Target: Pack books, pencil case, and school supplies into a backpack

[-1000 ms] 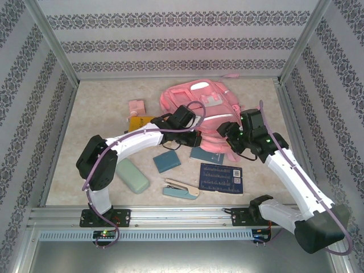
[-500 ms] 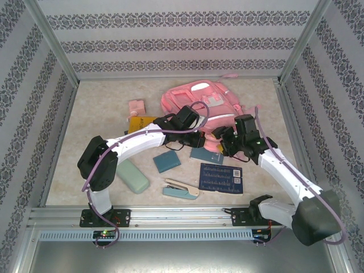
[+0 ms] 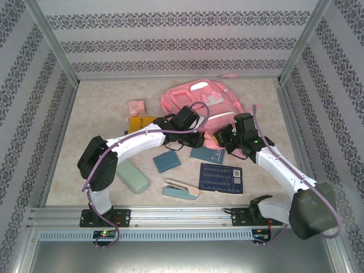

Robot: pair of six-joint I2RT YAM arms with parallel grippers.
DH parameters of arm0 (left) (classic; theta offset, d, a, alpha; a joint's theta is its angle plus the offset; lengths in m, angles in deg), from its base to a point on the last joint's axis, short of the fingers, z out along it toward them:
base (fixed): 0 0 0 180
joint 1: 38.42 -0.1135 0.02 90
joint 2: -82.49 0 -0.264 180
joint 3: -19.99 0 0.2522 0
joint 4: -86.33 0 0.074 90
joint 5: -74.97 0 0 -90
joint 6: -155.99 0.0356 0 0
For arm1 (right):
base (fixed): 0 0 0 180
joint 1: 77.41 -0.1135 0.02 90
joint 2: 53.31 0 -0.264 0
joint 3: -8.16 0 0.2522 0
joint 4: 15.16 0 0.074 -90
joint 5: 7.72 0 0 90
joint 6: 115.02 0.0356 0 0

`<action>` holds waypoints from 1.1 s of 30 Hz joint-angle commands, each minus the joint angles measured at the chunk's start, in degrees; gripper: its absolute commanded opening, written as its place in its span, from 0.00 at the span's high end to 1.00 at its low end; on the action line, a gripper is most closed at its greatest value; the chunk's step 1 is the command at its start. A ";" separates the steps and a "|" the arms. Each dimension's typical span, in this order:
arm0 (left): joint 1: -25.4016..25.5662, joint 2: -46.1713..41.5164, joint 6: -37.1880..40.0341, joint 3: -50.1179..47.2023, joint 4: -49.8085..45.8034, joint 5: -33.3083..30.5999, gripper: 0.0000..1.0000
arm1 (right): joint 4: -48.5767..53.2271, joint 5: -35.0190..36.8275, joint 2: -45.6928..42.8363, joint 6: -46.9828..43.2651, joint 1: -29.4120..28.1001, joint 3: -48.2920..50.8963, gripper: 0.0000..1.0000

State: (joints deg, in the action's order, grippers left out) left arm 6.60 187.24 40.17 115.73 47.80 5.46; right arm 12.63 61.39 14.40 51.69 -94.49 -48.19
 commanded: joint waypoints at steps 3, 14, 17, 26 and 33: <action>-1.12 -2.53 2.85 -0.06 -4.45 -1.13 1.00 | 0.65 3.75 -1.73 -2.57 1.87 -2.02 1.00; -7.35 -3.95 3.60 -4.58 -3.28 -2.45 1.00 | 1.15 3.42 -2.19 -3.23 3.38 -2.65 1.00; -9.58 -3.95 3.46 -5.40 -2.11 -2.01 1.00 | 1.09 3.21 -2.12 -3.14 3.59 -2.76 1.00; -15.93 1.10 3.95 -2.16 -2.70 -4.47 1.00 | -3.18 2.97 -2.58 -2.17 3.62 -0.80 1.00; -18.95 4.79 4.03 2.67 -5.31 -5.50 1.00 | -6.16 3.30 -1.30 -3.36 0.88 -0.80 1.00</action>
State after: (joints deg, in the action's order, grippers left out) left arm -10.19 191.26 43.34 115.36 45.94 4.54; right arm 10.51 61.79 13.43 49.98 -92.81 -48.72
